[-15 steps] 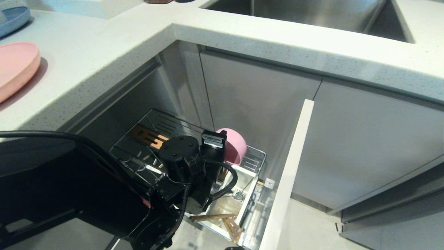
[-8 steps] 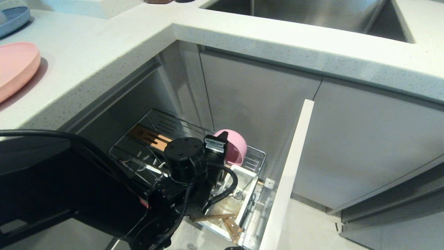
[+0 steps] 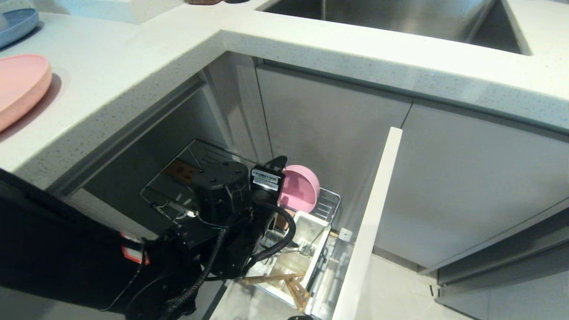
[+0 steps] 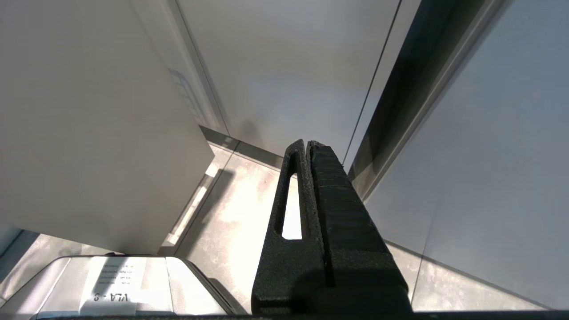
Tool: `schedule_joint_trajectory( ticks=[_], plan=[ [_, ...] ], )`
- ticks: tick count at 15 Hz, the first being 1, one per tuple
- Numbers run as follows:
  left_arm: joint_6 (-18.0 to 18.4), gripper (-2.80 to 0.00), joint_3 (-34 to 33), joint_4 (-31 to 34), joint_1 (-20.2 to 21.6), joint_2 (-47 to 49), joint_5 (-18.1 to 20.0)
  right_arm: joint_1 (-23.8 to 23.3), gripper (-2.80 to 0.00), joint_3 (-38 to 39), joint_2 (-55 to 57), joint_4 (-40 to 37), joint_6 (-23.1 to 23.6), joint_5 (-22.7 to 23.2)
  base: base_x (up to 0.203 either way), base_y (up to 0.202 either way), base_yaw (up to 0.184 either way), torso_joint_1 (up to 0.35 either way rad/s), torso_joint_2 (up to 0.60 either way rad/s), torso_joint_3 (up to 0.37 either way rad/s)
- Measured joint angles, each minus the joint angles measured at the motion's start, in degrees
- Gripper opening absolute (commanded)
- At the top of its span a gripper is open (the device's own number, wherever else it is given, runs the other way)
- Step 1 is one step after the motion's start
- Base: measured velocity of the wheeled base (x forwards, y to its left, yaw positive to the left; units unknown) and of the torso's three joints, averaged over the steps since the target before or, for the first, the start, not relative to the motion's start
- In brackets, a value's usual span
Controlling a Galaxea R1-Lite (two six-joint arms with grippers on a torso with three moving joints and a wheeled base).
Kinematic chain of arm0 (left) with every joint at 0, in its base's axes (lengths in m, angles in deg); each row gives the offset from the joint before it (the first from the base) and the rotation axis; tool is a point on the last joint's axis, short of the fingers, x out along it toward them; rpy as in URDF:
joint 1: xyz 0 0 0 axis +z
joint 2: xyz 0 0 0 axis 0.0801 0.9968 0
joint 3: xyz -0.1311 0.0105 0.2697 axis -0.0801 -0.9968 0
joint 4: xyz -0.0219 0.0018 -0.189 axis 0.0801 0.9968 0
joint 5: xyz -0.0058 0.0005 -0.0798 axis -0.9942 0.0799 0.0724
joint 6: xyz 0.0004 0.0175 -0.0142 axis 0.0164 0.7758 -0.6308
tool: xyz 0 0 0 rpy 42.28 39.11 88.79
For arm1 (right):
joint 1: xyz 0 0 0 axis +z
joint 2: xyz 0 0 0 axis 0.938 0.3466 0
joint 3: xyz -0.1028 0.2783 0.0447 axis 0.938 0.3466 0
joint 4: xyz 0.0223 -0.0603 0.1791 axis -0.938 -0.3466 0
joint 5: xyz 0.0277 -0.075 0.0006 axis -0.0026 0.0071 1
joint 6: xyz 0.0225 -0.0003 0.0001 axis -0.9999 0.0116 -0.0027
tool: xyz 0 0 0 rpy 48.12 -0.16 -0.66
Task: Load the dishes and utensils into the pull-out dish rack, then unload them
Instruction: Pick up the bowl and place it in the cupboard, then pick up the plate and place it in the cupboard
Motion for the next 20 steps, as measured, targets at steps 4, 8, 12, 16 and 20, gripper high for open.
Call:
schedule_joint_trajectory(
  ticks=[4,8,12,16,20],
  plan=[
    [-0.06,-2.8,0.33,10.67,-1.72,-5.99,-0.95,0.0,-2.8,0.0,0.0,0.0,0.0,0.0,0.0,0.0,0.0,0.0,0.0,0.0],
    [3.01,-2.8,1.17,16.38,-3.1,-9.72,-4.18,0.0,-2.8,0.0,0.0,0.0,0.02,0.0,0.0,0.0,0.0,0.0,0.0,0.0],
    [15.08,-2.8,5.68,25.79,-3.92,-10.5,-4.74,0.0,-2.8,0.0,0.0,0.0,0.0,0.0,0.0,0.0,0.0,0.0,0.0,0.0],
    [33.45,-2.8,14.4,26.15,-4.14,-11.67,-5.32,0.0,-2.8,0.0,0.0,0.0,0.0,0.0,0.0,0.0,0.0,0.0,0.0,0.0],
    [49.46,-2.8,26.26,30.24,-4.3,-12.66,-5.69,0.0,-2.8,0.0,0.0,0.0,0.0,0.0,0.0,0.0,0.0,0.0,0.0,0.0]
  ],
)
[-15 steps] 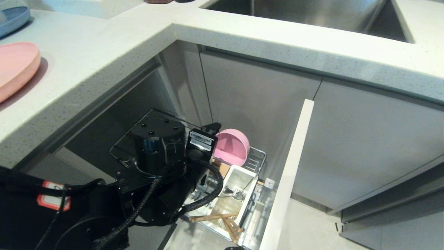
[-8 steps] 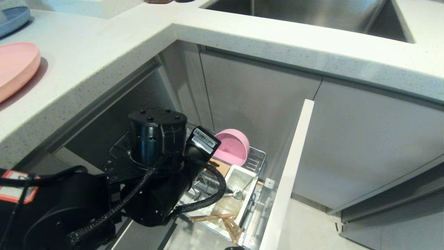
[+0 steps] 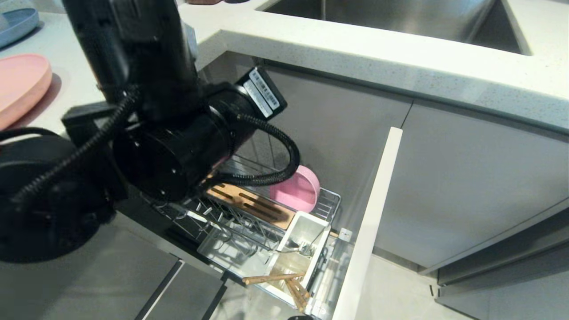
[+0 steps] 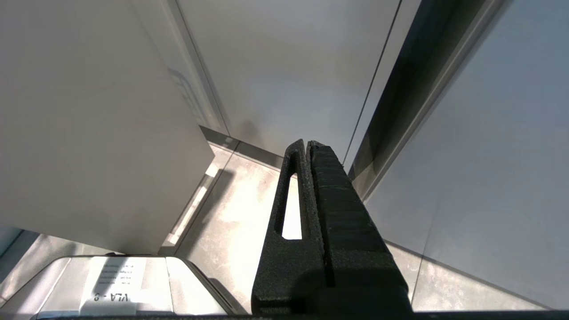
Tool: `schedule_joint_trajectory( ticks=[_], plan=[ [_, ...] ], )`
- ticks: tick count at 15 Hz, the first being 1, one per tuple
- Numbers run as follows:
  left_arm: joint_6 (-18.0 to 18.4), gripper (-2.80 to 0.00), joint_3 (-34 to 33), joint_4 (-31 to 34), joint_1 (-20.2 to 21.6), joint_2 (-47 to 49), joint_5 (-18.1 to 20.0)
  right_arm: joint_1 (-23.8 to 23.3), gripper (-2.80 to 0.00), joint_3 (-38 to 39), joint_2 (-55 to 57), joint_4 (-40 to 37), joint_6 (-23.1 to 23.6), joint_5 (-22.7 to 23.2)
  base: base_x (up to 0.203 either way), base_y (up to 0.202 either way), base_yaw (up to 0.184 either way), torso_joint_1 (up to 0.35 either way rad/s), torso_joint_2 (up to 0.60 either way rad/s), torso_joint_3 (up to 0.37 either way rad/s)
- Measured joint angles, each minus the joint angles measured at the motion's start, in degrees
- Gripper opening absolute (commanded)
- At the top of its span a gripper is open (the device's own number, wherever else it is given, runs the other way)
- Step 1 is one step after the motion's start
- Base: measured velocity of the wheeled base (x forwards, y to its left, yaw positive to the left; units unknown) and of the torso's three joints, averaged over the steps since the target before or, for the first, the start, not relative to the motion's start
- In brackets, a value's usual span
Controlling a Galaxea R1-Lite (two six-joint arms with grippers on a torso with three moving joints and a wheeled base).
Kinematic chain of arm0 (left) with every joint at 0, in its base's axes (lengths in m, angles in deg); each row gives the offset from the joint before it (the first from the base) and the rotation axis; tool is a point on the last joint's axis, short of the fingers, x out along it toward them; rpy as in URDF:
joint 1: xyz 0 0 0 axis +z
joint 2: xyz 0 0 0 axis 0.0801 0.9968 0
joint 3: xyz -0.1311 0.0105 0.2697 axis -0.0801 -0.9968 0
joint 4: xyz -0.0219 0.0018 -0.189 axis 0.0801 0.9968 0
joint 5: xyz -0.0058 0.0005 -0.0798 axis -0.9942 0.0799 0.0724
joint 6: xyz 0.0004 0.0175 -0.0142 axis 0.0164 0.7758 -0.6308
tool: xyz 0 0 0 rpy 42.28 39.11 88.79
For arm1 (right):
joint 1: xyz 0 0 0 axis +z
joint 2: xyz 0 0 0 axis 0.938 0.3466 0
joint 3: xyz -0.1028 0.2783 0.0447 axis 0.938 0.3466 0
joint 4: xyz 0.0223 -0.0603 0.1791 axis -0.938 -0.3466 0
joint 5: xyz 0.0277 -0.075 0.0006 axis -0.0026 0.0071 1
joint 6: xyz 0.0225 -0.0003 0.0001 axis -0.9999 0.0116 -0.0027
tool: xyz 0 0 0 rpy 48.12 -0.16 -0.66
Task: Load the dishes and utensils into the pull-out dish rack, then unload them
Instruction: Pick up the plate and place it in the cupboard
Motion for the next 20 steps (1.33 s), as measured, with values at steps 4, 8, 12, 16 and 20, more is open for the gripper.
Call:
schedule_joint_trajectory(
  ticks=[4,8,12,16,20],
  plan=[
    [9.86,-2.8,12.34,11.96,-0.59,-1.34,-0.11,0.0,-2.8,0.0,0.0,0.0,0.02,0.0,0.0,0.0,0.0,0.0,0.0,0.0],
    [10.63,-2.8,24.89,26.24,-1.02,-3.44,0.05,-0.01,-2.8,0.0,0.0,0.0,0.02,0.0,0.0,0.0,0.0,0.0,0.0,0.0],
    [12.39,-2.8,36.86,43.53,-0.29,-5.97,-0.04,0.0,-2.8,0.0,0.0,0.0,0.0,0.0,0.0,0.0,0.0,0.0,0.0,0.0],
    [15.94,-2.8,40.01,51.87,5.46,-10.3,-0.04,0.0,-2.8,0.0,0.0,-0.02,0.01,0.0,0.0,0.0,0.0,0.0,0.0,0.0],
    [18.7,-2.8,39.64,56.42,17.15,-15.71,4.47,0.0,-2.8,0.0,0.0,0.0,0.02,0.0,0.0,0.0,0.0,0.0,0.0,0.0]
  ],
)
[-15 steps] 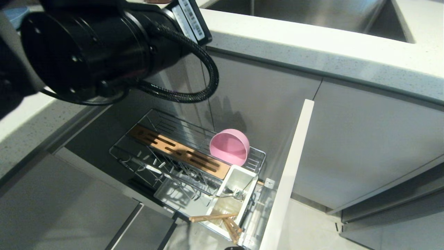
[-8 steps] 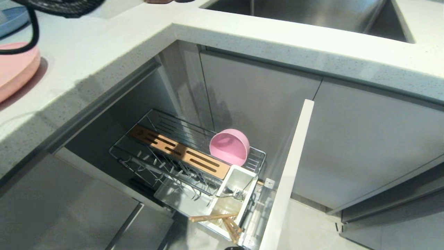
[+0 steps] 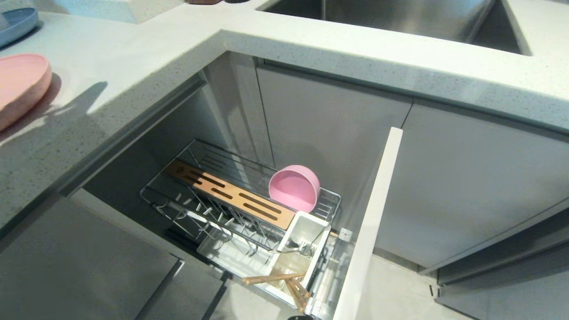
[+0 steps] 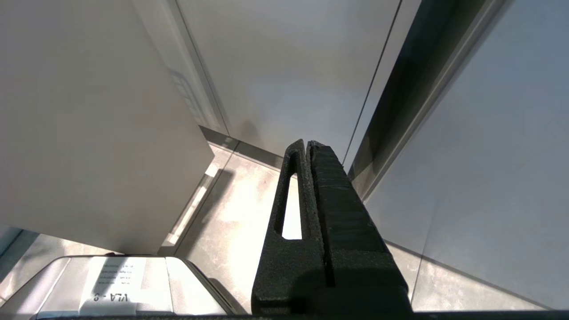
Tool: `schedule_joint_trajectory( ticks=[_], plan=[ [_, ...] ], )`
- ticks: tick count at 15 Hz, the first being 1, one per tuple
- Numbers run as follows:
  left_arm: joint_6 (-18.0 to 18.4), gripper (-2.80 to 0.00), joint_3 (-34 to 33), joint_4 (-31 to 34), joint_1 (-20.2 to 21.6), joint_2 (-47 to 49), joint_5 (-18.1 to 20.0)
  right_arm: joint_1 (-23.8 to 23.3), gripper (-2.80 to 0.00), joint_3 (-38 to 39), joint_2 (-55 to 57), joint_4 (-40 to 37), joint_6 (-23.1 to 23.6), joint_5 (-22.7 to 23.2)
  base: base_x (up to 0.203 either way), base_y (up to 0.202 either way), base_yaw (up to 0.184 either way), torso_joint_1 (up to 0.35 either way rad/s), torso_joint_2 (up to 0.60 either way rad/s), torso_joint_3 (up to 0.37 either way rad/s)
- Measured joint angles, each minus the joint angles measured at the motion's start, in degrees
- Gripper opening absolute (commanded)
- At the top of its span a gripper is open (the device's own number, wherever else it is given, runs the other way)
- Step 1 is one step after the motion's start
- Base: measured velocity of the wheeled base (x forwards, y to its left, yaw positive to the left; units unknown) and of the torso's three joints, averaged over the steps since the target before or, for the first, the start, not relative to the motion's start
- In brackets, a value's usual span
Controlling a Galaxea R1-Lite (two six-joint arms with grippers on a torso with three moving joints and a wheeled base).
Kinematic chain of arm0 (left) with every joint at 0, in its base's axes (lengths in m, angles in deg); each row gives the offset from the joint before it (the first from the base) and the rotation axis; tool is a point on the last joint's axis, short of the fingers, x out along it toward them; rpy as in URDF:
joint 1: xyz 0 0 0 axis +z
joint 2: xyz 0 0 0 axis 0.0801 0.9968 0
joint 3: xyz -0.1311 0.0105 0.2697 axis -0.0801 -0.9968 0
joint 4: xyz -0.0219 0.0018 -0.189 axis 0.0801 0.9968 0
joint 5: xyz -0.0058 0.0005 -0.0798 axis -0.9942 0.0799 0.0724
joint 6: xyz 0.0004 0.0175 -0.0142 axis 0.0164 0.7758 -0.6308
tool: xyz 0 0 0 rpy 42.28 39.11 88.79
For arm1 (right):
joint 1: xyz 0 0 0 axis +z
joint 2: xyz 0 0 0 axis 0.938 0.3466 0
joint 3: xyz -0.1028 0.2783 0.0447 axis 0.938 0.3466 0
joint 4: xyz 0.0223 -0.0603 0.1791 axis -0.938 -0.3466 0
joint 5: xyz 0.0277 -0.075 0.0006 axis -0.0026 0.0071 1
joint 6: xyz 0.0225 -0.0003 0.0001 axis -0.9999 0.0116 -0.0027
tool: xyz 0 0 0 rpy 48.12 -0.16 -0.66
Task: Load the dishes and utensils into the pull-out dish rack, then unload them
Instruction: Pick up the plate and place it in the cupboard
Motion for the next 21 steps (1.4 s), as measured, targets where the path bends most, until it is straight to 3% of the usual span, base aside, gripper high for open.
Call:
schedule_joint_trajectory(
  ticks=[2,6,8,9,12,17,18,21],
  plan=[
    [1.83,-2.8,-2.66,0.5,5.77,-3.94,4.65,0.0,-2.8,0.0,0.0,0.0,-0.02,0.0,0.0,0.0,0.0,0.0,0.0,0.0],
    [5.79,-2.8,-10.08,0.55,18.27,-10.94,9.44,0.0,-2.8,0.0,0.0,-0.01,0.0,0.0,0.0,0.0,0.0,0.0,0.0,0.0],
    [7.08,-2.8,-12.56,1.02,22.4,-13.76,15.74,0.0,-2.8,0.0,0.0,-0.02,0.0,0.0,0.0,0.0,0.0,0.0,0.0,0.0],
    [7.68,-2.8,-13.27,2.06,23.78,-14.76,16.67,0.0,-2.8,0.0,0.0,-0.02,0.0,0.0,0.0,0.0,0.0,0.0,0.0,0.0],
    [7.99,-2.8,-13.92,7.24,26.08,-17.27,16.91,0.0,-2.8,0.0,0.0,-0.01,0.0,0.0,0.0,0.0,0.0,0.0,0.0,0.0],
    [8.47,-2.8,-13.75,9.65,26.63,-18.41,14.19,0.0,-2.8,0.0,0.0,-0.02,0.0,-0.01,0.0,0.0,0.0,0.0,0.0,0.0],
    [8.25,0.0,-13.75,11.39,26.63,-18.02,14.13,0.0,-2.8,0.0,0.0,-0.01,0.0,-0.01,0.0,0.0,0.0,0.0,0.0,0.0],
    [5.44,0.0,-14.54,12.21,26.52,-16.51,14.29,0.0,-2.8,0.0,0.0,0.0,0.0,0.0,0.0,0.0,0.0,0.0,0.0,0.0]
  ],
)
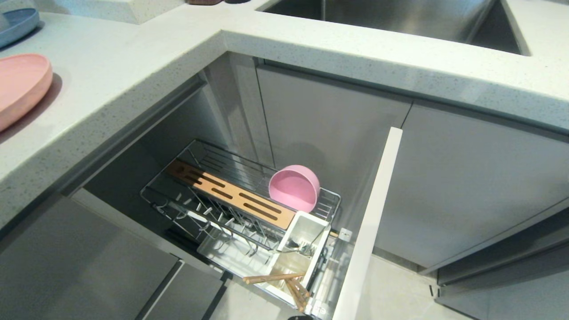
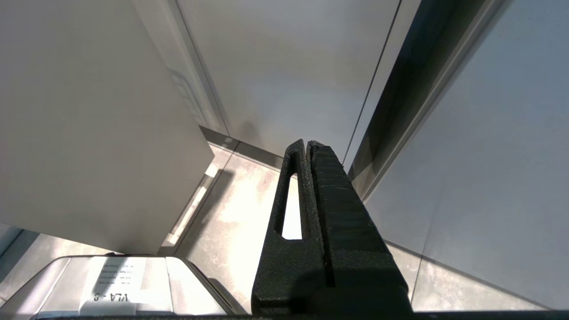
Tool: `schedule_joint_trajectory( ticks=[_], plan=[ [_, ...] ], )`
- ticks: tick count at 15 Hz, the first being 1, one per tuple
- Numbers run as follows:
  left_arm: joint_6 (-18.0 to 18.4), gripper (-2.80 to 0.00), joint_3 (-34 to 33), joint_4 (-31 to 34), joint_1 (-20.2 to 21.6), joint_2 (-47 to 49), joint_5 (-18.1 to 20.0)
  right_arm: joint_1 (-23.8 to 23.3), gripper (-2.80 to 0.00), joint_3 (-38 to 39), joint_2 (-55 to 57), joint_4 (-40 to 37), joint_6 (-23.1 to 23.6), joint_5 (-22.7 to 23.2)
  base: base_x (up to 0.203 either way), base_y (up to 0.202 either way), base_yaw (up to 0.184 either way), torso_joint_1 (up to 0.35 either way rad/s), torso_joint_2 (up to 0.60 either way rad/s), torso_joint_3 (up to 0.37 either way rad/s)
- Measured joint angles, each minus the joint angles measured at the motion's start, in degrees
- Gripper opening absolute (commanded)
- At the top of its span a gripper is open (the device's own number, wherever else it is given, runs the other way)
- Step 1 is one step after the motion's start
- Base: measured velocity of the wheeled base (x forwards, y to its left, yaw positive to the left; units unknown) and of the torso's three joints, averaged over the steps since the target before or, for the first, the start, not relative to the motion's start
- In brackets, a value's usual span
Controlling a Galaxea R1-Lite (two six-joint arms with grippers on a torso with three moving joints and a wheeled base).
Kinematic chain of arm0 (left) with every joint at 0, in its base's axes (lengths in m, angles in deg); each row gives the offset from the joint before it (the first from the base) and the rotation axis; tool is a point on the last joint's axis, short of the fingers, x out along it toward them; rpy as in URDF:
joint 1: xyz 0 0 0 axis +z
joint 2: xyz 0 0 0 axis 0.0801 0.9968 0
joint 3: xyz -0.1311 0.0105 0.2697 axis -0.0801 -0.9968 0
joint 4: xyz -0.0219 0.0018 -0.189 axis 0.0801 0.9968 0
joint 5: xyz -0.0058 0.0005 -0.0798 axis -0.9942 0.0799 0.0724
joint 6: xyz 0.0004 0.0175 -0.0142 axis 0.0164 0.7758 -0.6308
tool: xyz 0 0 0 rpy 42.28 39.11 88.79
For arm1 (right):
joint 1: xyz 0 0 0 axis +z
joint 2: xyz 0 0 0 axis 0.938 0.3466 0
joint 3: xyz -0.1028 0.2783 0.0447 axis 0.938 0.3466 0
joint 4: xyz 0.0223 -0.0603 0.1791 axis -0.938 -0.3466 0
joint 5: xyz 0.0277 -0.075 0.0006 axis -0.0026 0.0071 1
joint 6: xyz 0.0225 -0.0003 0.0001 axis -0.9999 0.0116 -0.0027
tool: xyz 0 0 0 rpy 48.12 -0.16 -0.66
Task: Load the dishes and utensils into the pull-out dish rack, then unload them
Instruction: Pick up the plate and place it in the cupboard
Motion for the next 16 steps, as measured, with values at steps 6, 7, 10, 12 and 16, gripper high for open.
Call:
schedule_joint_trajectory(
  ticks=[6,7,10,12,16],
  plan=[
    [-2.87,0.0,-1.21,-5.82,-0.21,4.74,0.23,0.0,-2.8,0.0,0.0,-0.01,0.0,0.0,0.0,0.0,0.0,0.0,0.0,0.0],
    [-2.88,0.0,-2.07,-8.02,-0.57,5.58,0.16,0.0,-2.8,0.0,0.0,0.0,-0.01,0.0,0.0,0.0,0.0,0.0,0.0,0.0],
    [-2.95,0.0,-5.0,-13.44,-3.3,8.04,-2.05,0.0,-2.8,0.0,0.0,0.0,0.0,0.0,0.0,0.0,0.0,0.0,0.0,0.0],
    [-2.93,0.0,-6.19,-15.55,-4.45,9.69,-4.65,0.0,-2.8,0.0,0.0,0.0,0.0,0.0,0.0,0.0,0.0,0.0,0.0,0.0],
    [-2.8,0.0,-7.91,-20.15,-5.63,12.25,-12.28,0.0,-2.8,0.0,0.0,0.0,0.0,0.0,0.0,0.0,0.0,0.0,0.0,0.0]
  ],
)
